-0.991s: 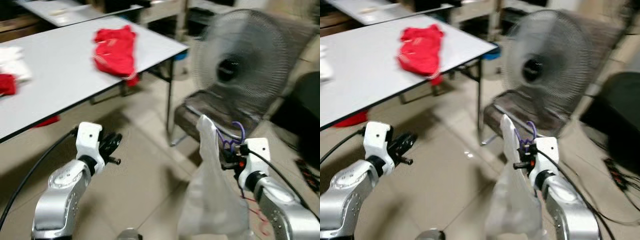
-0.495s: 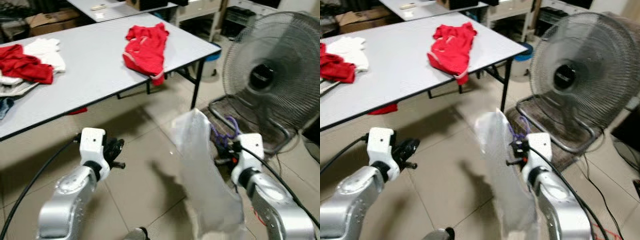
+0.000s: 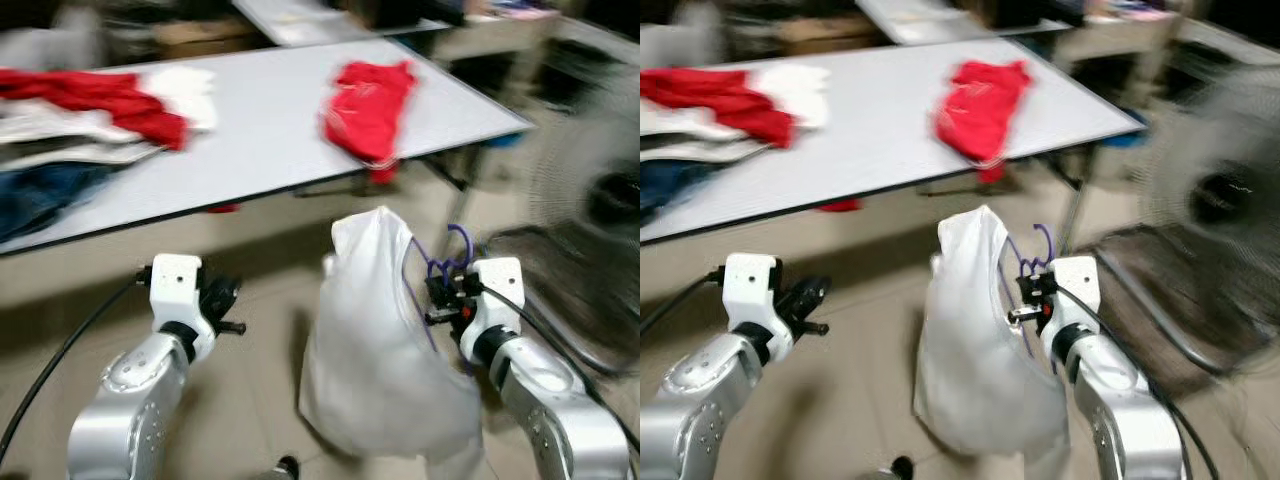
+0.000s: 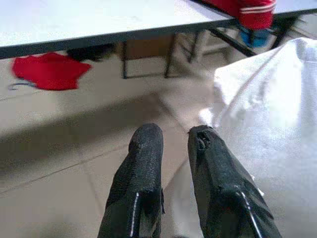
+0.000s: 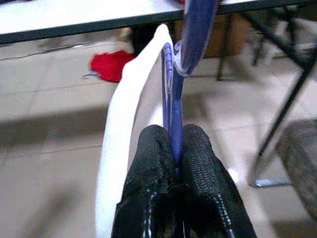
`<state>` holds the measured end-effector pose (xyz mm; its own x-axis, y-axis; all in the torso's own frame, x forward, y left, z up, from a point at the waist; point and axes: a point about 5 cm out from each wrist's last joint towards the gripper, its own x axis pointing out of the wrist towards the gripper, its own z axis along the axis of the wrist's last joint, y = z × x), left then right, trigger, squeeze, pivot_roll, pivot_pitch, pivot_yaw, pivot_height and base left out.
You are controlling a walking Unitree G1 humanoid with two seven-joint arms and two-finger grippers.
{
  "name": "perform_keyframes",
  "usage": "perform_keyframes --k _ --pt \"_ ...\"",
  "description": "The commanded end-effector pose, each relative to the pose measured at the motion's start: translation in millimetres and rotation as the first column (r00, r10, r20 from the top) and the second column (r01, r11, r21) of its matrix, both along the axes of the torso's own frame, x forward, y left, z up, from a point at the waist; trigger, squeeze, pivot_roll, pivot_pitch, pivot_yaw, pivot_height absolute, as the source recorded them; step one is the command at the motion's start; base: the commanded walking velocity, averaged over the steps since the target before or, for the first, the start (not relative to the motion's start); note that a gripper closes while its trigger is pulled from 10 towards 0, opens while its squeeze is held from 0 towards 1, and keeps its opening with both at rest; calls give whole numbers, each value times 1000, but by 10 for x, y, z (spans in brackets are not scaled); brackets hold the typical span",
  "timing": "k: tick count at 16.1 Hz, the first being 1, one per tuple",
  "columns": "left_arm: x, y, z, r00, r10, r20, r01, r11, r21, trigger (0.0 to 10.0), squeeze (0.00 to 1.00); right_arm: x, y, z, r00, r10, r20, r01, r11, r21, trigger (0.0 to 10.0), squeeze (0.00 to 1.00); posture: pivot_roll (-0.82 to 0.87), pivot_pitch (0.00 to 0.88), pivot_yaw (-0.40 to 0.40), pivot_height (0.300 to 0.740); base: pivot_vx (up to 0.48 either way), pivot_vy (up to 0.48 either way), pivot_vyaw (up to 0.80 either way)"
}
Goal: Hang hanger
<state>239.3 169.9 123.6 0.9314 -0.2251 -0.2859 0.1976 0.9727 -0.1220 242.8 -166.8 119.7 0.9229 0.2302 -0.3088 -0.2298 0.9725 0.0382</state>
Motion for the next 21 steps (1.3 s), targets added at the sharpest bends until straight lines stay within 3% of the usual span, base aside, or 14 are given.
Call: perform_keyframes --k 1,2,5,9,15,21 --pt "-1 8 15 1000 14 5 -14 1000 23 10000 0 19 -52 52 1000 -24 17 23 1000 6 10000 0 19 58 -46 740 0 0 800" --pt "-7 15 3 999 47 -12 -47 999 10 10000 0 33 -71 46 999 -28 17 28 1000 12 10000 0 20 60 -53 740 0 0 800" --pt "9 -20 60 1000 -3 20 2 1000 14 10000 0 59 -17 67 1000 19 23 -19 1000 17 10000 0 19 56 -57 740 0 0 800" --pt "68 -90 66 998 -33 49 30 998 59 10000 0 59 -81 80 1000 -2 29 1 1000 14 10000 0 11 36 -37 740 0 0 800" --pt "79 -150 24 998 -17 54 14 999 49 10000 0 111 -165 73 999 -33 36 32 999 9 10000 0 27 6 -64 740 0 0 800" --pt "147 -58 92 995 17 94 -24 997 70 10000 0 143 -33 35 999 -15 35 14 999 29 10000 0 22 0 -50 740 0 0 800"
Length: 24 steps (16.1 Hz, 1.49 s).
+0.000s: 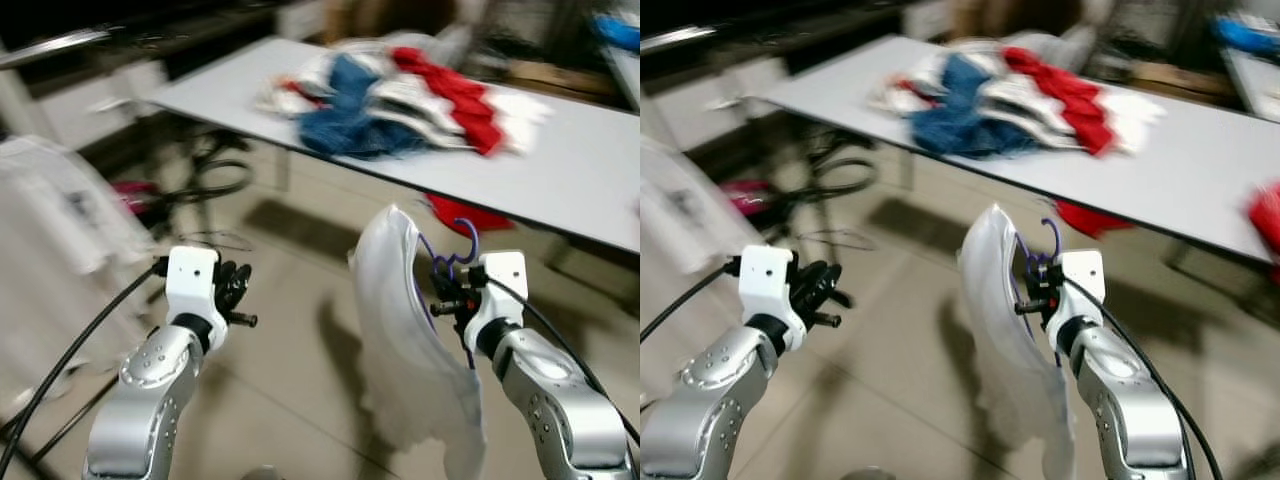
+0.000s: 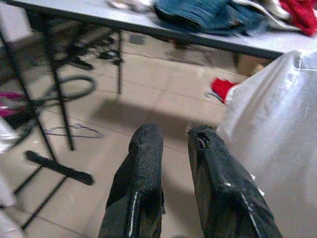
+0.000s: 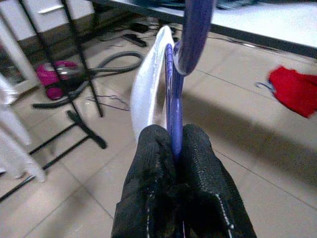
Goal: Hang hanger
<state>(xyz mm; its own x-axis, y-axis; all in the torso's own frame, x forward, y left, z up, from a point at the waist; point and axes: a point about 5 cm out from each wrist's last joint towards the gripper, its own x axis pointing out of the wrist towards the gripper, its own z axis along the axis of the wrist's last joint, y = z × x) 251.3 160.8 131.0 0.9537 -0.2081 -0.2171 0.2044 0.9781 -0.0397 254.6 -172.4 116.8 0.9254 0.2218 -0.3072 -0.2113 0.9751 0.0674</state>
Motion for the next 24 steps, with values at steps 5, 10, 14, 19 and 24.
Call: perform_keyframes --k 5,10,14,19,24 --pt "100 15 43 1000 4 26 -5 999 36 10000 0 96 87 70 998 9 54 -10 1000 26 10000 0 21 0 -42 740 0 -314 800" --pt "139 -1 25 999 -20 25 18 998 55 10000 0 93 18 57 997 -35 63 33 999 29 10000 0 10 0 -12 740 0 -331 800" --pt "189 -37 24 998 -55 31 53 996 79 10000 0 74 -12 39 992 -104 69 101 993 57 10000 0 7 0 26 740 0 -334 800" --pt "272 11 76 996 -40 76 35 997 66 10000 0 50 -17 41 978 -181 102 184 983 -20 10000 0 6 0 64 740 0 0 320" --pt "239 19 67 996 -25 87 22 999 36 10000 0 37 7 110 964 -225 139 203 967 155 10000 0 17 0 52 740 192 0 0"
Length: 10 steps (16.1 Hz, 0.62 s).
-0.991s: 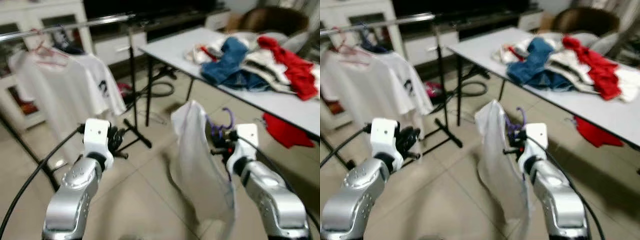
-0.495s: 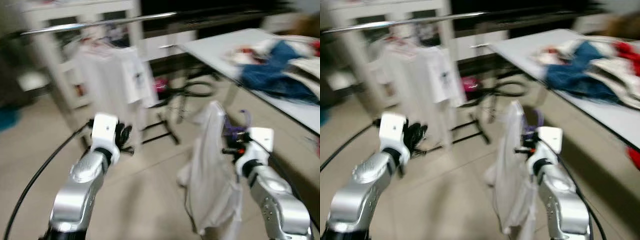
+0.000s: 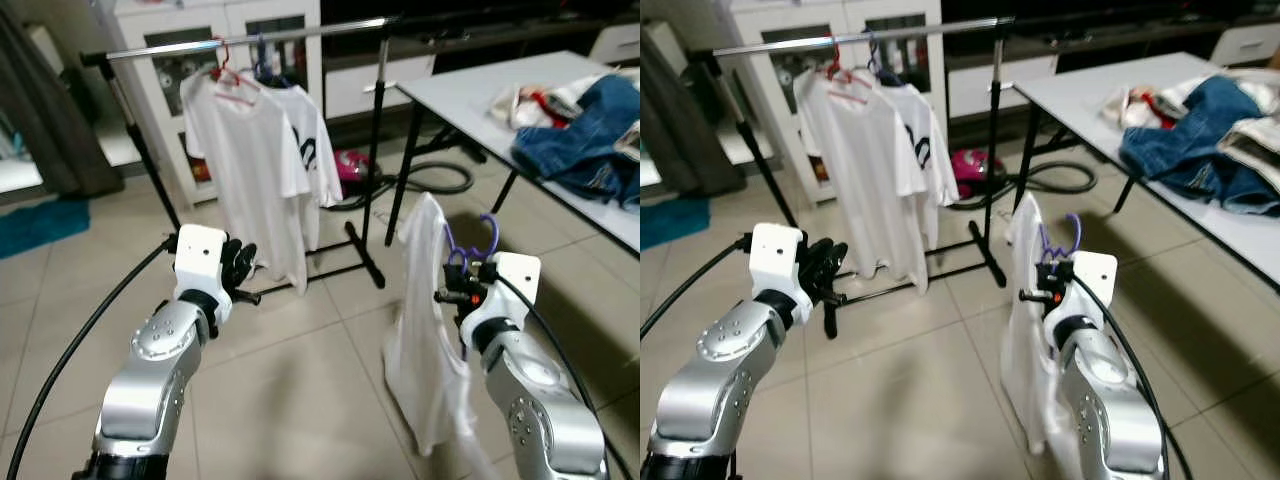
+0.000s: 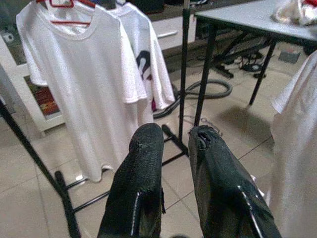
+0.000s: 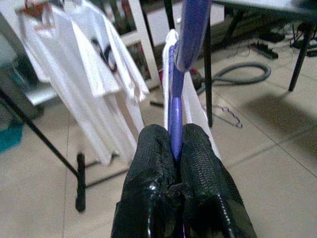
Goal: Hang hanger
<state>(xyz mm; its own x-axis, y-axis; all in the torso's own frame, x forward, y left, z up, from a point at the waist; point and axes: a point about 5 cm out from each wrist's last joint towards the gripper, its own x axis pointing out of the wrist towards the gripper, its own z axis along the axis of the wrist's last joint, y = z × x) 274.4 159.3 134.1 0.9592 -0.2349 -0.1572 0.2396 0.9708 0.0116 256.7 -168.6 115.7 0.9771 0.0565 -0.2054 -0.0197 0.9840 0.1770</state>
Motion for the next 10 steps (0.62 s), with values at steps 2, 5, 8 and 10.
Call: perform_keyframes --k 2,5,8,10 --pt "-12 47 23 1000 15 19 -15 1000 -6 10000 0 43 5 129 997 11 73 -11 1000 -12 10000 0 27 0 43 740 345 0 0" --pt "-23 63 23 1000 15 19 -15 1000 -4 10000 0 75 7 109 997 32 76 -27 997 -68 10000 0 33 0 39 740 361 0 0" --pt "-14 76 37 1000 15 27 -15 1000 5 10000 0 92 -4 114 996 38 78 -32 997 -71 10000 0 35 0 38 740 368 0 0" --pt "-9 70 38 1000 10 28 -10 1000 9 10000 0 106 -48 109 997 18 75 -12 997 -80 10000 0 35 0 38 740 373 0 0"
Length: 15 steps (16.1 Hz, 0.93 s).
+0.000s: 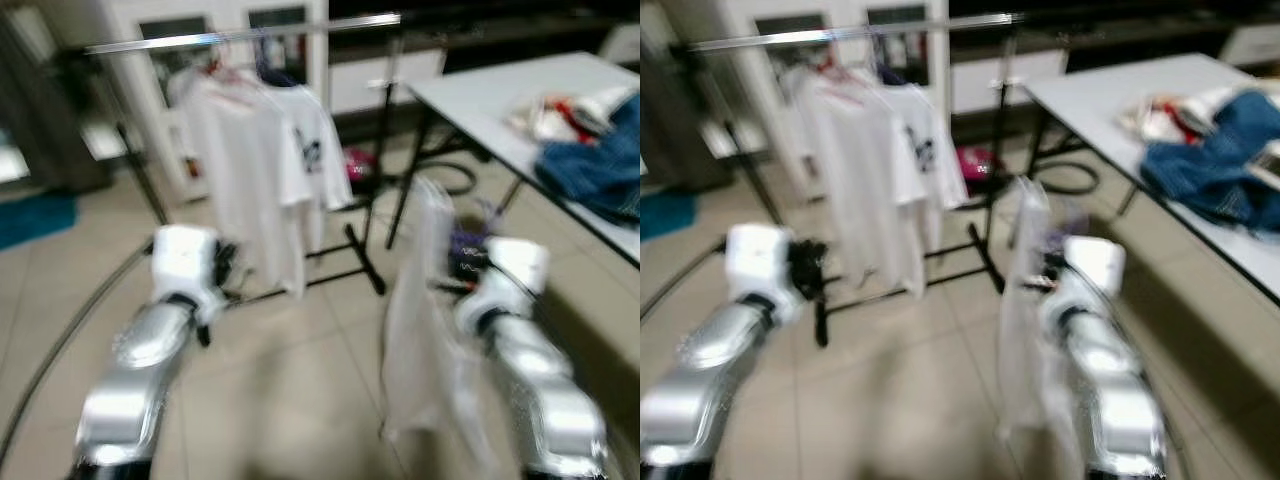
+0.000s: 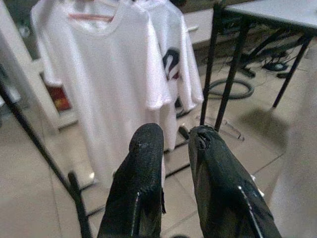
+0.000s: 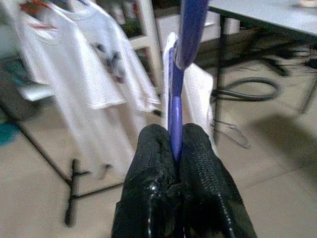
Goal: Hang hanger
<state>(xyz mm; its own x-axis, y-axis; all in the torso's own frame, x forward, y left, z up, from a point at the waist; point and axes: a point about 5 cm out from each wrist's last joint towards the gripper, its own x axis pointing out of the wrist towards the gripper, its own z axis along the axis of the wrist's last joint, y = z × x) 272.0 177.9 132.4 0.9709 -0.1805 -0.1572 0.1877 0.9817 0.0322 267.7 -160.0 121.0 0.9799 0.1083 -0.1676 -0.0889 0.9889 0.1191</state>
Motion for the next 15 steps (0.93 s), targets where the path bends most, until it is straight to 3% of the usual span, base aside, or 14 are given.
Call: perform_keyframes --k 1,15 --pt "15 -114 54 999 -44 24 44 999 -8 10000 0 2 -140 55 998 -51 33 52 998 -22 10000 0 34 0 39 740 386 0 0" --pt "6 -59 90 999 -27 35 26 999 20 10000 0 123 -215 101 998 -45 36 46 999 -9 10000 0 59 0 11 740 389 0 0"
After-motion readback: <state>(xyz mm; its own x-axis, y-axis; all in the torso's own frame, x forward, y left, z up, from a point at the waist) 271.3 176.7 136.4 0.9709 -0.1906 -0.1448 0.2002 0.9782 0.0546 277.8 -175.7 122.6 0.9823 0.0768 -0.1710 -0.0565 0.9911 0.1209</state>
